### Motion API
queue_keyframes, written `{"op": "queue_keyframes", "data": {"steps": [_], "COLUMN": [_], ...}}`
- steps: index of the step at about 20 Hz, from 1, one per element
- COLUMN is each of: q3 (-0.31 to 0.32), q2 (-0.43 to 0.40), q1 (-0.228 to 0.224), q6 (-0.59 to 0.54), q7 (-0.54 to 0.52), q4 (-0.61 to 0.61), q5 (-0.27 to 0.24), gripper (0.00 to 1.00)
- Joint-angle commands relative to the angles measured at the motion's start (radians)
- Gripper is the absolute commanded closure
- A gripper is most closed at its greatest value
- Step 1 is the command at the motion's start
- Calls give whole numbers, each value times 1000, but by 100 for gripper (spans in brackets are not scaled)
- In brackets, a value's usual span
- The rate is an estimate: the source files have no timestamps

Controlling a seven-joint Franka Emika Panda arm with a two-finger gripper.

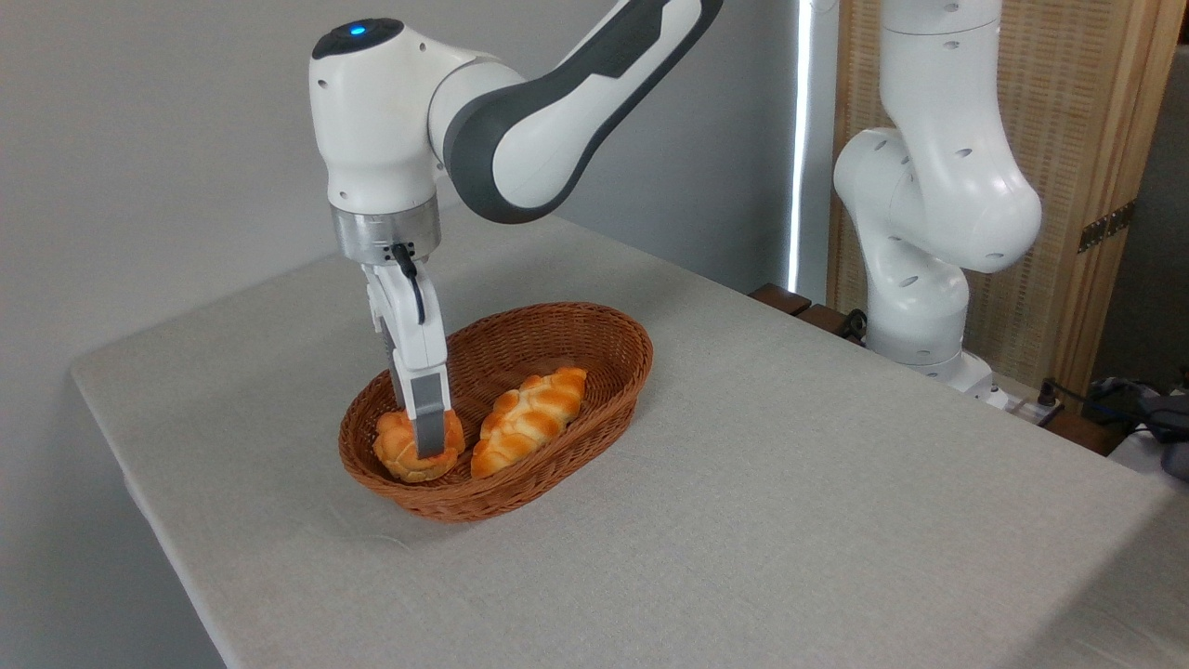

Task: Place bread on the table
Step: 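Close the gripper on the round bun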

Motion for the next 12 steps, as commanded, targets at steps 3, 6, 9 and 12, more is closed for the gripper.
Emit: {"op": "queue_keyframes", "data": {"steps": [3,6,9,12], "q3": [7,7,7,7], "q2": [-6,-6,-6,-8], "q1": [-8,-9,-9,-9], "q6": [21,21,21,19], "q7": [19,19,19,19], "q4": [-35,-39,-39,-39], "q5": [6,44,44,44], "gripper": [0,19,53,57]}}
